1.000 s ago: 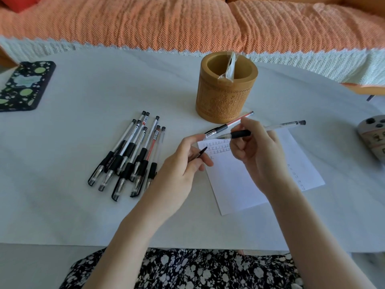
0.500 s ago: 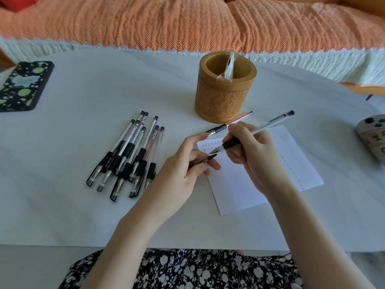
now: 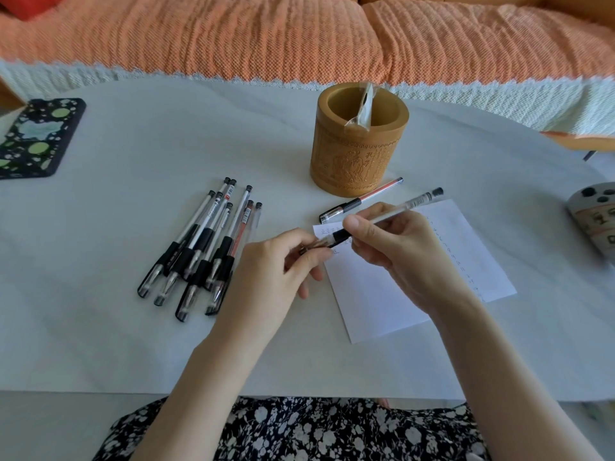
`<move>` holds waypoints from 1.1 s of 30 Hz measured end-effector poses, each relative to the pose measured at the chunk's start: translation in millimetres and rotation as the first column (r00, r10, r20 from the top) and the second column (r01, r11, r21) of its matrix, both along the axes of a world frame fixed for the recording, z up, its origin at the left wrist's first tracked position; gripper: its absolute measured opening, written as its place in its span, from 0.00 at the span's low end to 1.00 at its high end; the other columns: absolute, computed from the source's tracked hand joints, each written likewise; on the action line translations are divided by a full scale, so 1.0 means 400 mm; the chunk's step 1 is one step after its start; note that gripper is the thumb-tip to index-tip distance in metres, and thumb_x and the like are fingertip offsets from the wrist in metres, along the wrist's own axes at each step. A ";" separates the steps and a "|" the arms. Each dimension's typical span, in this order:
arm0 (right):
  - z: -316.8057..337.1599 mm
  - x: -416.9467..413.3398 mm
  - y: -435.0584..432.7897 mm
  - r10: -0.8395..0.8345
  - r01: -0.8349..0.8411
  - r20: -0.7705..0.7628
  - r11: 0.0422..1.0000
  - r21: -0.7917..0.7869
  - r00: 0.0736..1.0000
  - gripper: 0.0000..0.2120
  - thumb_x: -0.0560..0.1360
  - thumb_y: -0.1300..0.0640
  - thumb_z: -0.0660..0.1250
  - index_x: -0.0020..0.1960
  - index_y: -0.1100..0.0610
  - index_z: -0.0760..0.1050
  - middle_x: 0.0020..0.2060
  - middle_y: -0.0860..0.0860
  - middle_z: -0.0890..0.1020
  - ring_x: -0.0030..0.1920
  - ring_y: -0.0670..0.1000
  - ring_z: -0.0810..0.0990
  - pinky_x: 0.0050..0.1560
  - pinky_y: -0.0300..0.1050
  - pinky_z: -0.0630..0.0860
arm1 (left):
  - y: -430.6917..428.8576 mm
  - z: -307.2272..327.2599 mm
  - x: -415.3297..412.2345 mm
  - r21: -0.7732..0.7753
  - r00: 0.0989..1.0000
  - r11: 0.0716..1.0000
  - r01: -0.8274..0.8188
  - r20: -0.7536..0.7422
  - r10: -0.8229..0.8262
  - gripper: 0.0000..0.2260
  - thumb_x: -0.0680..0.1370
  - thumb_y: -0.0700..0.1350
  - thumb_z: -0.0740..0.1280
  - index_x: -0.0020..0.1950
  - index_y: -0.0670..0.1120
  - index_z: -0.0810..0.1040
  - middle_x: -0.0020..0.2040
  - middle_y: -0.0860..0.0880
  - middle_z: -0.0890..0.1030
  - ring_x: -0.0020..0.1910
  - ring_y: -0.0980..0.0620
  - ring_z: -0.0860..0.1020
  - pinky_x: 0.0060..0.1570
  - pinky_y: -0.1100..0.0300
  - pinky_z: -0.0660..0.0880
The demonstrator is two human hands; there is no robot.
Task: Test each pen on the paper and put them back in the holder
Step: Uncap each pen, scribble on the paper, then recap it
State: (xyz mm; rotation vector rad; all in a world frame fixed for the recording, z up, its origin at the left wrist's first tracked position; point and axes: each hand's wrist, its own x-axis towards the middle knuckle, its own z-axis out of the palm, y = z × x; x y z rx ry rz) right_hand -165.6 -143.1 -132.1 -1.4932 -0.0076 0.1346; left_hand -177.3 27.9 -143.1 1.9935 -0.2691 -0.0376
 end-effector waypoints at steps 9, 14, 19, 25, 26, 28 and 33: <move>-0.007 -0.010 0.021 -0.133 0.131 -0.033 0.990 -0.046 0.991 0.08 0.69 0.53 0.71 0.38 0.58 0.80 0.26 0.51 0.73 0.27 0.47 0.68 0.29 0.37 0.65 | -0.018 -0.002 -0.007 0.086 0.996 0.994 -0.074 0.061 0.069 0.11 0.75 0.49 0.67 0.34 0.48 0.75 0.24 0.54 0.73 0.22 0.57 0.69 0.26 0.65 0.64; -0.005 0.010 0.018 -0.089 0.097 -0.153 0.994 0.043 0.984 0.13 0.75 0.53 0.67 0.44 0.65 0.75 0.30 0.53 0.76 0.29 0.48 0.72 0.30 0.38 0.69 | -0.030 -0.001 0.000 0.120 0.990 0.988 -0.099 0.114 0.085 0.08 0.75 0.53 0.66 0.37 0.54 0.74 0.26 0.54 0.76 0.23 0.59 0.71 0.28 0.65 0.66; 0.011 0.020 -0.011 -0.034 0.049 -0.191 0.996 0.073 0.981 0.07 0.77 0.62 0.65 0.48 0.67 0.77 0.35 0.54 0.79 0.32 0.47 0.76 0.30 0.36 0.71 | -0.031 -0.002 0.000 0.100 0.991 0.990 -0.099 0.097 0.090 0.09 0.73 0.57 0.65 0.41 0.53 0.77 0.27 0.52 0.78 0.24 0.59 0.71 0.27 0.67 0.65; -0.006 0.039 -0.024 -0.340 0.307 -0.216 0.936 -0.171 0.915 0.12 0.75 0.56 0.69 0.43 0.66 0.78 0.30 0.55 0.81 0.26 0.46 0.77 0.24 0.36 0.69 | -0.003 -0.007 0.000 0.366 0.946 0.880 -0.304 0.227 0.232 0.11 0.77 0.54 0.63 0.42 0.48 0.79 0.34 0.53 0.80 0.33 0.52 0.76 0.33 0.57 0.71; -0.009 0.042 -0.026 -0.367 0.330 -0.193 0.922 -0.200 0.910 0.12 0.76 0.55 0.68 0.41 0.65 0.78 0.30 0.56 0.81 0.25 0.47 0.77 0.23 0.36 0.69 | 0.005 -0.007 0.001 0.393 0.927 0.850 -0.351 0.277 0.255 0.08 0.77 0.50 0.65 0.43 0.47 0.80 0.37 0.52 0.80 0.37 0.51 0.76 0.35 0.58 0.70; -0.011 0.045 -0.028 -0.399 0.359 -0.180 0.907 -0.218 0.899 0.14 0.78 0.54 0.66 0.41 0.65 0.78 0.30 0.57 0.81 0.24 0.47 0.77 0.23 0.36 0.71 | 0.016 -0.008 0.004 0.429 0.907 0.812 -0.396 0.321 0.273 0.04 0.77 0.44 0.66 0.48 0.46 0.80 0.43 0.50 0.80 0.46 0.48 0.75 0.40 0.60 0.69; -0.013 0.044 -0.031 -0.428 0.386 -0.085 0.871 -0.304 0.900 0.09 0.78 0.60 0.63 0.45 0.65 0.78 0.30 0.54 0.81 0.25 0.47 0.77 0.23 0.37 0.71 | 0.030 -0.014 0.006 0.472 0.910 0.782 -0.407 0.281 0.304 0.08 0.76 0.39 0.66 0.53 0.46 0.80 0.53 0.49 0.76 0.56 0.48 0.73 0.47 0.64 0.64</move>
